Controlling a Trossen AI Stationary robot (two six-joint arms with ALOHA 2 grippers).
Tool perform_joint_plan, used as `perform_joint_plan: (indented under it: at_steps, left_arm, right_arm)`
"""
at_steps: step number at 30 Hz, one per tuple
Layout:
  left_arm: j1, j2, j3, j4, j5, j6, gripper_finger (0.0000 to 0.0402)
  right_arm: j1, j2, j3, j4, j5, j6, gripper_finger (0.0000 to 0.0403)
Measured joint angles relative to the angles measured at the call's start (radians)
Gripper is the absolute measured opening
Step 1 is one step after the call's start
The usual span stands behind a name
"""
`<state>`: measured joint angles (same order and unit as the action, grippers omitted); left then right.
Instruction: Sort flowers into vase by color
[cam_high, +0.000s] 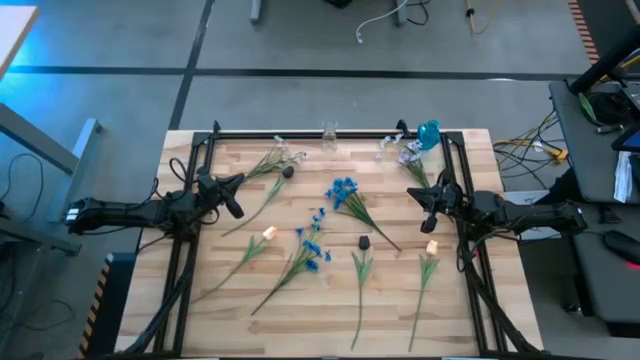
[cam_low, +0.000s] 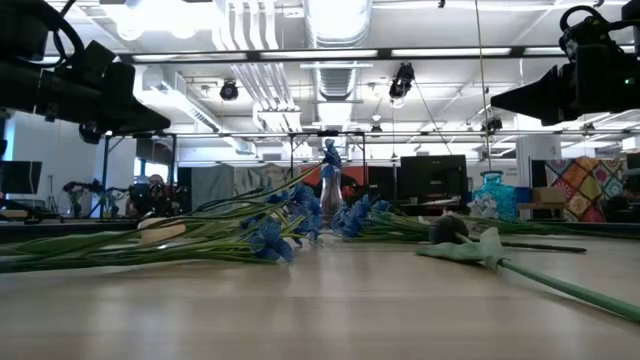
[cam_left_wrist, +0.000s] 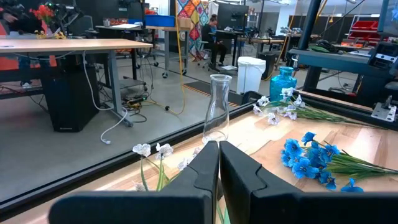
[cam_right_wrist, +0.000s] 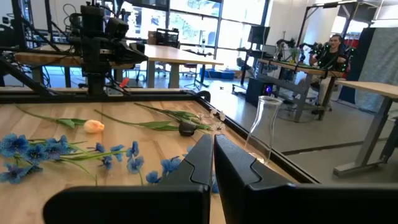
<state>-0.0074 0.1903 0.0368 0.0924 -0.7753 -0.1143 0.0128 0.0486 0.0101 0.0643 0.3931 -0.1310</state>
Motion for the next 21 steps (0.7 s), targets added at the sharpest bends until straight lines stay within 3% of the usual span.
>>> perform_joint_plan:
  at_steps: [14, 21]
  left_arm:
    - [0.000, 0.000, 0.000, 0.001, 0.000, 0.000, 0.0000]
    - [0.000, 0.000, 0.000, 0.089, 0.000, 0.000, 0.0000]
  right_arm:
    - [0.000, 0.000, 0.000, 0.000, 0.000, 0.000, 0.0009]
    - [0.000, 0.000, 0.000, 0.000, 0.000, 0.000, 0.0009]
